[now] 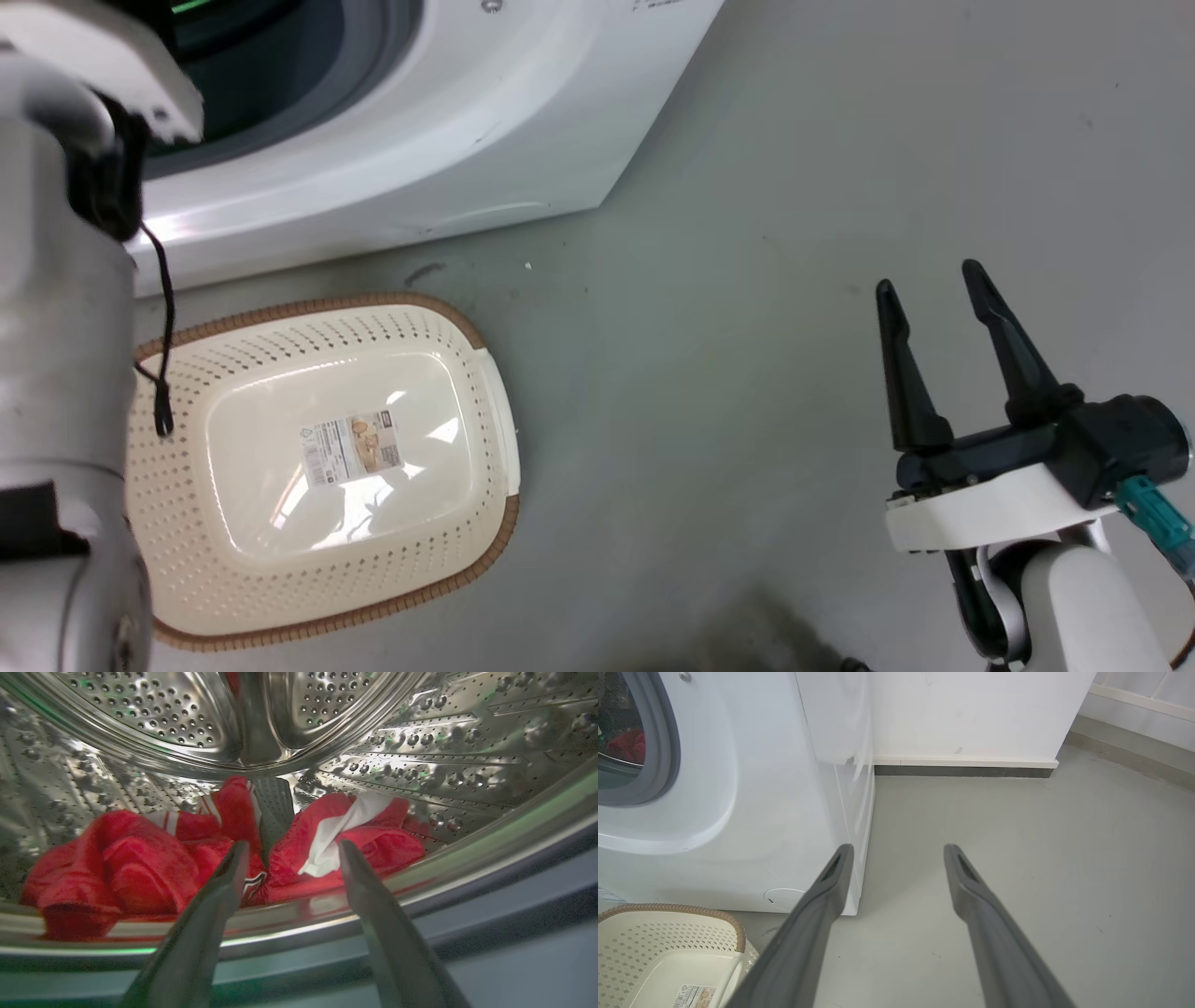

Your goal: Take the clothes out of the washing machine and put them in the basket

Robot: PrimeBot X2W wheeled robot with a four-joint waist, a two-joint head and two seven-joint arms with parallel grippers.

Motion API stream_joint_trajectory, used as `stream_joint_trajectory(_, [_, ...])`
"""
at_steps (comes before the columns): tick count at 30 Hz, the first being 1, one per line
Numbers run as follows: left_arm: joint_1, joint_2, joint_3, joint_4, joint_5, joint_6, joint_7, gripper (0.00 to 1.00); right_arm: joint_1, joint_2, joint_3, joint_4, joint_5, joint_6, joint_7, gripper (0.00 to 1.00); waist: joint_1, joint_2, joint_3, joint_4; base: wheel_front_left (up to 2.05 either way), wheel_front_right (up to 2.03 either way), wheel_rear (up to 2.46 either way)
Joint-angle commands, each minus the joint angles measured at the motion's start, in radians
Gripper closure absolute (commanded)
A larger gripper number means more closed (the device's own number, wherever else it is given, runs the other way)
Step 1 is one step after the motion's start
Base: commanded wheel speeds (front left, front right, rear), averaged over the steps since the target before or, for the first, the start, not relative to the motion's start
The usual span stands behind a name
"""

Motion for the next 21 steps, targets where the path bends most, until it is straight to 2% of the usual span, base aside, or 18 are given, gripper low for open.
stream_joint_trajectory(1, [-0.02,0.006,-0.006,0.005,-0.003,-0.002,0.006,0.0,-0.021,0.003,0.005,-0.006,0.004,-0.001,-0.004,0.0,-0.0002,0.0,0.023,-0.002,0.0,0.0,0.0])
stream_joint_trajectory(8, [-0.186,0.049,-0.115,0.056,-0.088,-0.001,0.112,0.0,-0.037,0.002,0.072,-0.015,0.022,-0.001,-0.009,0.0,-0.0002,0.0,0.1,-0.02,0.0,0.0,0.0])
stream_joint_trajectory(16, [-0.311,0.117,-0.206,0.085,-0.189,-0.001,0.211,0.0,-0.045,0.003,0.133,0.008,0.049,-0.001,-0.021,0.0,-0.0002,0.0,0.155,-0.073,0.0,0.0,0.0])
stream_joint_trajectory(21, [-0.366,0.146,-0.258,0.096,-0.262,-0.001,0.323,0.0,-0.043,0.003,0.156,0.024,0.069,-0.001,-0.028,0.0,-0.0002,0.0,0.175,-0.102,0.0,0.0,0.0])
